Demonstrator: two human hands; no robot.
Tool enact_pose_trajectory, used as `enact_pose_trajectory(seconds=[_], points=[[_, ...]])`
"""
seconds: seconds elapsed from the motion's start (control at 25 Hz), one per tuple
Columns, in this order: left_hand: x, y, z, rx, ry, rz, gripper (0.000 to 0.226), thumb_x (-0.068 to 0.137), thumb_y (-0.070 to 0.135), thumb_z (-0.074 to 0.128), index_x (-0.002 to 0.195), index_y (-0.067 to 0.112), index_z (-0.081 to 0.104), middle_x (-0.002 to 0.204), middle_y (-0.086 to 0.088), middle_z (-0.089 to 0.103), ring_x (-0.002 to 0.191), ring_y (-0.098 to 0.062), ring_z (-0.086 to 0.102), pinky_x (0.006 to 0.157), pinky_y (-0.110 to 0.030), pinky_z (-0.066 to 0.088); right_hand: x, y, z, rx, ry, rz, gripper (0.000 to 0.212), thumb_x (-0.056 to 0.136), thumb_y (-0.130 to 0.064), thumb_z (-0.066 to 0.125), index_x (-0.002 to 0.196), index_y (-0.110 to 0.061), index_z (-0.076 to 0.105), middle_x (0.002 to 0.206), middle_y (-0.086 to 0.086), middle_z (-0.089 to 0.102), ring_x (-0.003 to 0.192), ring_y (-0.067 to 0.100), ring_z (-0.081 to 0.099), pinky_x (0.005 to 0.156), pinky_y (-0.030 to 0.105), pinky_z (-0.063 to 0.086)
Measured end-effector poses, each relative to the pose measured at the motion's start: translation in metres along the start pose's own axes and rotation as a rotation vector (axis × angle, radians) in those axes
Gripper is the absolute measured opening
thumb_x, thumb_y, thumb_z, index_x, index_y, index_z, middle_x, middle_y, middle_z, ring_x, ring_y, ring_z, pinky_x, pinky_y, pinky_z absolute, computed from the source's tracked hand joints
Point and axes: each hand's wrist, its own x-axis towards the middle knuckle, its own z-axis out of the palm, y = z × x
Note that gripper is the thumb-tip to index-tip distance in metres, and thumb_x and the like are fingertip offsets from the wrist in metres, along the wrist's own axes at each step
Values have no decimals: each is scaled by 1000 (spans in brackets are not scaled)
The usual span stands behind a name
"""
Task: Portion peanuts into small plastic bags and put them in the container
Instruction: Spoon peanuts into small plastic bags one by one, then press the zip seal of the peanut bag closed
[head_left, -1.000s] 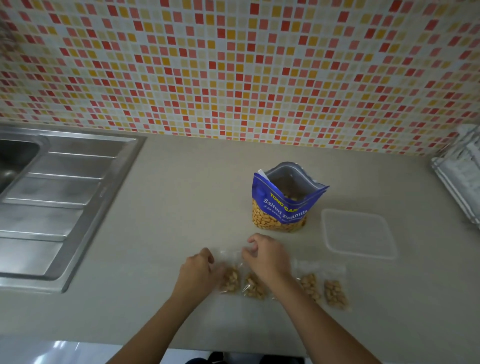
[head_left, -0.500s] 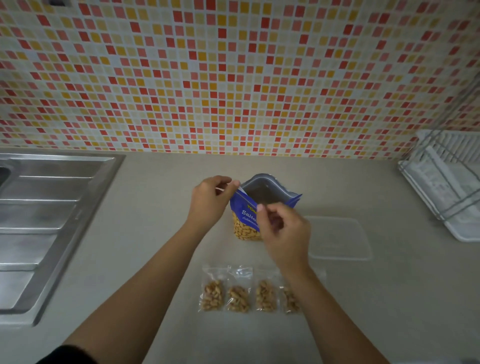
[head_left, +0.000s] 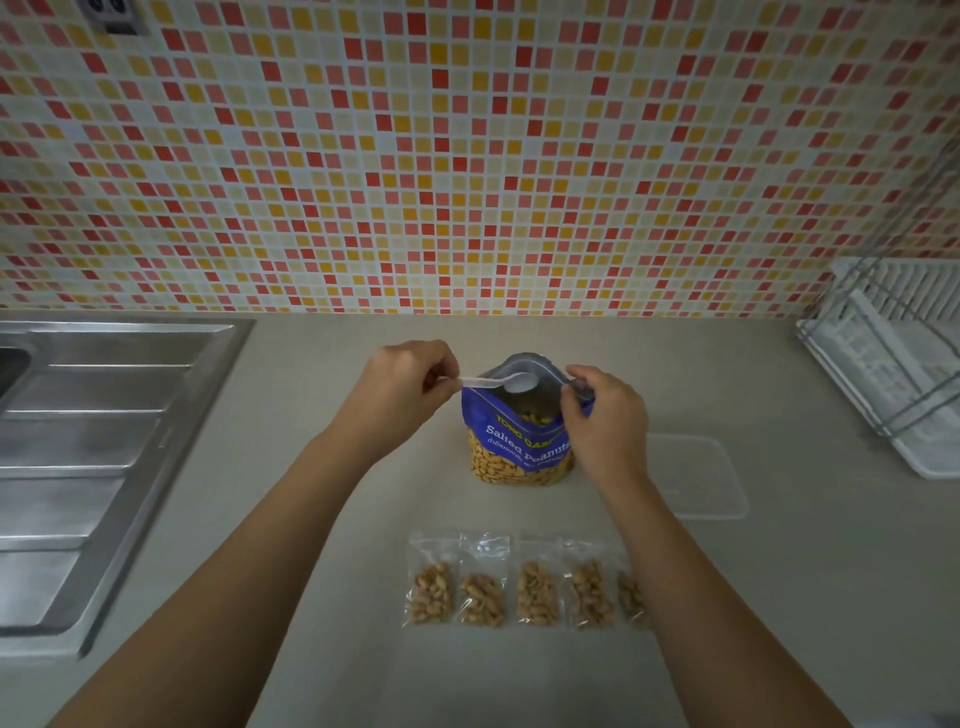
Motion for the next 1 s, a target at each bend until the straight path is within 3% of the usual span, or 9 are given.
enact_pose_trajectory(seconds=[0.12, 0.24, 0.32, 0.44, 0.48, 0.56, 0.64, 0.8, 1.0], points=[[-8, -7, 0, 155, -15, -2, 26, 91, 18, 56, 114, 10, 64, 95, -7, 66, 75, -16, 54, 71, -24, 45, -3, -1, 4, -42, 36, -36, 21, 88, -10, 56, 104, -7, 69, 92, 11, 71, 84, 28, 61, 70, 23, 39], [-17, -10, 5, 179, -83, -65, 22, 91, 18, 53, 106, 12, 69, 91, -7, 68, 75, -18, 56, 69, -26, 44, -3, -3, 4, -63, 45, -30, 21, 88, -9, 55, 104, -7, 69, 93, 11, 70, 85, 28, 59, 71, 23, 37], [-29, -20, 12, -39, -64, -221, 16, 88, 18, 58, 97, 13, 71, 86, -6, 70, 76, -20, 59, 71, -28, 45, -1, -3, 6, -86, 37, -20, 22, 90, -12, 53, 105, -8, 68, 95, 10, 70, 86, 27, 59, 70, 24, 37], [-63, -35, 33, -649, 39, -589, 7, 85, 13, 63, 83, 15, 69, 77, -9, 65, 70, -19, 56, 75, -32, 48, 0, -3, 8, -82, 36, -10, 22, 91, -14, 52, 106, -8, 68, 95, 10, 70, 87, 26, 59, 70, 24, 38], [-77, -41, 45, -735, 63, -694, 9, 85, 11, 63, 79, 15, 69, 74, -9, 63, 67, -19, 54, 75, -34, 49, 0, -3, 8, -80, 42, -8, 22, 91, -14, 53, 106, -8, 68, 95, 9, 70, 87, 26, 59, 69, 24, 37], [-107, -57, 67, -620, 16, -845, 13, 84, 11, 64, 73, 16, 68, 64, -5, 62, 60, -18, 53, 72, -33, 49, 0, -2, 9, -74, 54, 0, 22, 90, -14, 53, 105, -8, 68, 95, 9, 70, 86, 25, 59, 69, 23, 37], [-133, -67, 82, -380, -83, -883, 17, 84, 13, 62, 68, 14, 69, 60, -2, 61, 58, -17, 52, 63, -27, 43, 0, -2, 10, -69, 58, 2, 21, 90, -13, 54, 105, -8, 68, 94, 10, 70, 86, 26, 59, 69, 23, 37], [-149, -77, 96, -183, -154, -774, 29, 87, 14, 55, 58, 13, 57, 56, -3, 53, 57, -16, 43, 52, -21, 29, 0, -3, 10, -64, 57, 4, 22, 90, -14, 54, 105, -8, 68, 94, 10, 70, 86, 25, 59, 69, 22, 36], [-146, -79, 107, 71, -192, -675, 29, 92, 17, 45, 71, 4, 60, 51, 3, 37, 60, -21, 41, 46, -23, 23, -1, -1, 8, -47, 60, 17, 22, 90, -15, 54, 105, -8, 69, 94, 9, 70, 86, 24, 59, 69, 21, 34]])
